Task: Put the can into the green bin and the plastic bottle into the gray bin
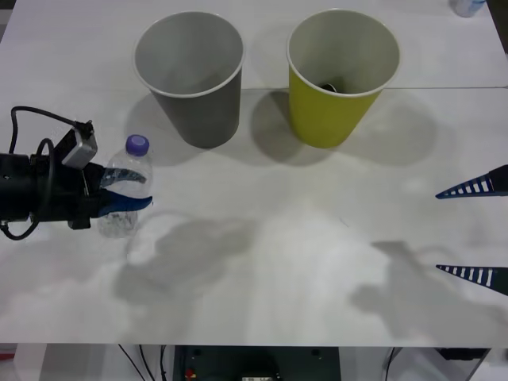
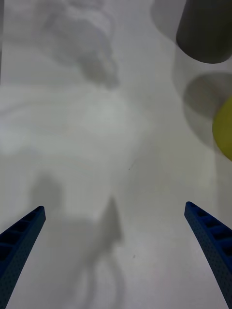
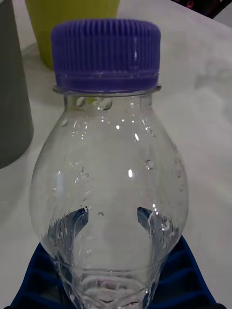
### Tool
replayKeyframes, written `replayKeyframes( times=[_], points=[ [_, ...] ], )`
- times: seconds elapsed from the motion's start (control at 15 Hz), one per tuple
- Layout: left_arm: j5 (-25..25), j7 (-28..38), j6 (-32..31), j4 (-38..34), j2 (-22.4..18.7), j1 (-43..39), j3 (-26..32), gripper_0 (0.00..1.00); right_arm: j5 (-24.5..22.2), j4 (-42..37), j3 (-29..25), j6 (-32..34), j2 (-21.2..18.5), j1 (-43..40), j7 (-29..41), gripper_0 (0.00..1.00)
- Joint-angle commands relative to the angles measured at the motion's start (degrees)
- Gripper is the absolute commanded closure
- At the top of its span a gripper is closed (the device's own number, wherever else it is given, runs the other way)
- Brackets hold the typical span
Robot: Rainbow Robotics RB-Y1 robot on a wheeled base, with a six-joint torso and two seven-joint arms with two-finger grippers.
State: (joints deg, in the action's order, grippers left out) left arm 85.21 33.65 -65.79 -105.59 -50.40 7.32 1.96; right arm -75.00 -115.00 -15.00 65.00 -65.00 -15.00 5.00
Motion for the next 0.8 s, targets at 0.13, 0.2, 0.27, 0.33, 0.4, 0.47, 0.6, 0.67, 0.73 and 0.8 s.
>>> replayKeyframes(
  times=[0.13, 0.2, 0.27, 0.33, 0.4, 0.47, 0.6, 0.67, 0.73, 0.8],
  points=[
    [11.7, 15.8, -5.3, -8.9, 0.3, 0.3, 6.7, 1.0, 0.0, 0.0, 0.0, 0.0, 0.0, 0.0, 0.0, 0.0],
    [12.9, 18.9, -5.5, -10.0, 0.3, 0.2, 8.1, 1.0, 0.0, 0.0, 0.0, 0.0, 0.0, 0.0, 0.0, 0.0],
    [14.0, 21.1, -5.9, -10.7, 0.3, 0.2, 9.4, 1.0, 0.0, 0.0, 0.0, 0.0, 0.0, 0.0, 0.0, 0.0],
    [15.3, 22.6, -6.9, -11.5, 0.3, 0.2, 10.7, 1.0, 0.0, 0.0, 0.0, 0.0, 0.0, 0.0, 0.0, 0.0],
    [16.0, 25.2, -7.7, -12.7, 0.3, 0.4, 12.5, 1.0, 0.0, 0.0, 0.0, 0.0, 0.0, 0.0, 0.0, 0.0],
    [16.5, 27.1, -7.7, -13.4, 0.1, 0.8, 12.6, 1.0, 0.0, 0.0, 0.0, 0.0, 0.0, 0.0, 0.0, 0.0],
    [16.8, 31.4, -8.1, -16.0, -2.0, 1.6, 12.5, 1.0, 0.0, 0.0, 0.0, 0.0, 0.0, 0.0, 0.0, 0.0],
    [16.9, 33.1, -9.4, -17.1, -2.9, 2.8, 11.9, 1.0, 0.0, 0.0, 0.0, 0.0, 0.0, 0.0, 0.0, 0.0],
    [16.9, 35.3, -11.1, -18.0, -3.9, 4.7, 11.2, 1.0, 0.0, 0.0, 0.0, 0.0, 0.0, 0.0, 0.0, 0.0],
    [16.9, 36.8, -13.1, -18.6, -5.2, 7.3, 10.2, 1.0, 0.0, 0.0, 0.0, 0.0, 0.0, 0.0, 0.0, 0.0]
  ],
)
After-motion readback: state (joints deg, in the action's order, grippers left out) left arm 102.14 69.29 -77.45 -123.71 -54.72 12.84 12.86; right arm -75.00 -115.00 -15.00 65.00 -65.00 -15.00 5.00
